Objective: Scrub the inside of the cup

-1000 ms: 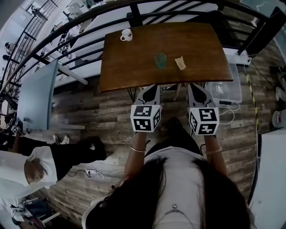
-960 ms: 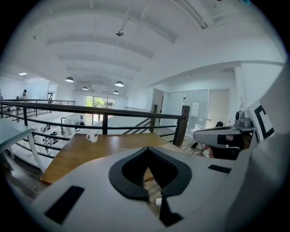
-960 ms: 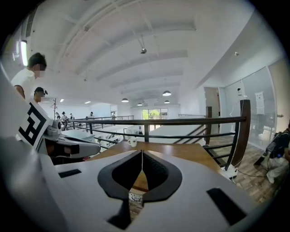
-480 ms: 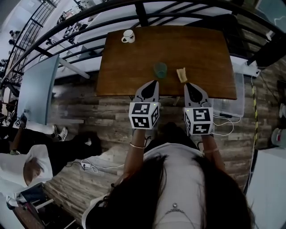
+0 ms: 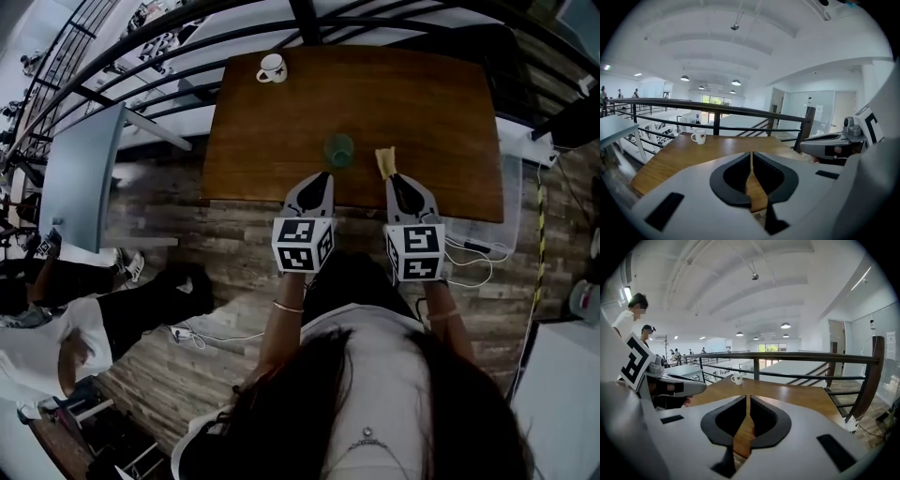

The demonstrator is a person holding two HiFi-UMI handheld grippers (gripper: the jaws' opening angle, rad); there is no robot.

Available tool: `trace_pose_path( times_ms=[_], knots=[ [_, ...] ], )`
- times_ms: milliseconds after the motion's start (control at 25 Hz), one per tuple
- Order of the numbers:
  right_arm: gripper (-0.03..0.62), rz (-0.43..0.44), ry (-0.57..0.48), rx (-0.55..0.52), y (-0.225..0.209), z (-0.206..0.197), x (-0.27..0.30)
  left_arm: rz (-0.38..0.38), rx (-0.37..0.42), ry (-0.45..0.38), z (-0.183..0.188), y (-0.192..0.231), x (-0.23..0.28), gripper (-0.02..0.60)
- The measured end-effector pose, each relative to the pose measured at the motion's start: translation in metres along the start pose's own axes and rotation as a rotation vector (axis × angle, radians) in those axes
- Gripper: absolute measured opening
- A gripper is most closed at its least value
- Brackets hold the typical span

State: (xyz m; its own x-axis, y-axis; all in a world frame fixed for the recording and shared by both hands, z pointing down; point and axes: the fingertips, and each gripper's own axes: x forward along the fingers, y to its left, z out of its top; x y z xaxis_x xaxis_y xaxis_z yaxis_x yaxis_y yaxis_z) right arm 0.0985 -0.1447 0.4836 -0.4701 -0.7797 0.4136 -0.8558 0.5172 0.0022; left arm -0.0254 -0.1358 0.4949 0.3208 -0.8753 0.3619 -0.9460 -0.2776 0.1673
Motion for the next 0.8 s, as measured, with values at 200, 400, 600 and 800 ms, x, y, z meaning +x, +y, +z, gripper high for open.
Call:
trace_pose_path(
  times_ms=[200, 400, 600, 800],
  knots=[
    [0.038, -0.006, 0.035, -0.017, -0.004, -0.007, 0.024, -0.013, 0.004, 0.043, -0.015, 0.014, 0.023, 0.009],
    [0.061, -0.007, 0.083, -0.039, -0.009, -0.023, 0.053, 0.009, 0.034, 0.05, -0.028, 0.036, 0.047, 0.048],
    [0.127, -0.004, 0.143, -0.045, -0.016, -0.039, 0.084, 0.022, 0.05, 0.085, -0.046, 0.055, 0.073, 0.138],
    [0.171, -0.018, 0.192, -0.017, -0.023, -0.054, 0.111, 0.015, 0.057, 0.116, -0.067, 0.068, 0.097, 0.211]
  ],
)
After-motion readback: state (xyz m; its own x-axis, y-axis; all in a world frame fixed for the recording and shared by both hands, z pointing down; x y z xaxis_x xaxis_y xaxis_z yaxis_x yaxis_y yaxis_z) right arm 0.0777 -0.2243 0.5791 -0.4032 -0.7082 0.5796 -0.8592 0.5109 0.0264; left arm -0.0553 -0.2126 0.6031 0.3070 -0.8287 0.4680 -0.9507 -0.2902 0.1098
